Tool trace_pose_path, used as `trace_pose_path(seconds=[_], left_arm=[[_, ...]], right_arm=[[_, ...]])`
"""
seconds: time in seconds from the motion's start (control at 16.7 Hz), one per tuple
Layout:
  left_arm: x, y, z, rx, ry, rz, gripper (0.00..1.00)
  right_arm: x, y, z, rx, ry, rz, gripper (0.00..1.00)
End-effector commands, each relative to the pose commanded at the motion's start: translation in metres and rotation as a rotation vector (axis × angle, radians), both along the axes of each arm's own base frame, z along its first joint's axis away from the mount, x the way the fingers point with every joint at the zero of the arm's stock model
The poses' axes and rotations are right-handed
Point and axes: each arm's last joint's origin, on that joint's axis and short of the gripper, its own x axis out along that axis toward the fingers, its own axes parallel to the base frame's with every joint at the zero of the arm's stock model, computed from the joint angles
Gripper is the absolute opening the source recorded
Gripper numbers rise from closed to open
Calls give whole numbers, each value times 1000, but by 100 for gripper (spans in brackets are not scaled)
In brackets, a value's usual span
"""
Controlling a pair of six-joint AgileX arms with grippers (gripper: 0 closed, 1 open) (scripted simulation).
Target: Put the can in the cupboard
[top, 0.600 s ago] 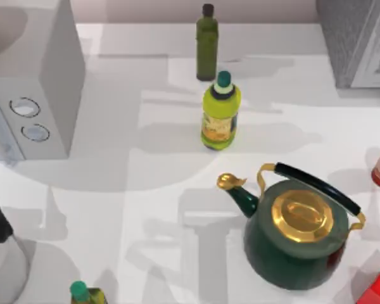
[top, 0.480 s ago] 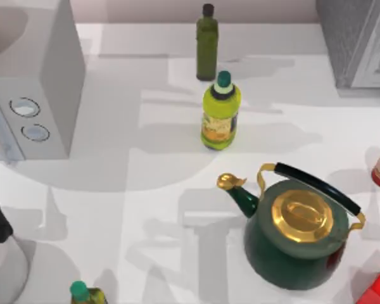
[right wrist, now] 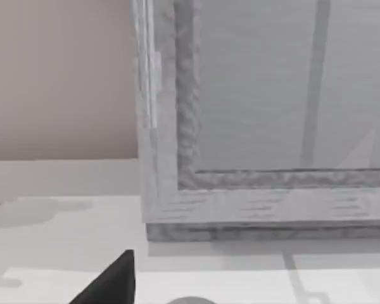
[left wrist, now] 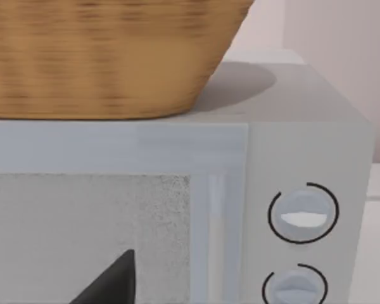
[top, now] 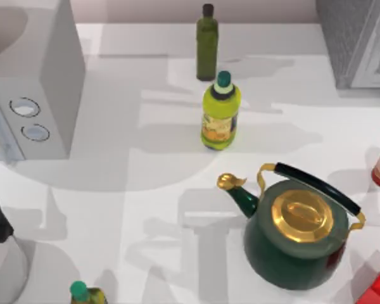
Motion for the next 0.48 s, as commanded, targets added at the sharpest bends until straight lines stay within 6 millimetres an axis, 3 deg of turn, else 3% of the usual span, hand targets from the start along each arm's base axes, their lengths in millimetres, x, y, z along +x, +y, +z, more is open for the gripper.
trace_pose_path(seconds=[0.48], left_arm=[[0,0,0,0,0,0,100]], right_arm=[[47,8,-24,7,113,0,100]])
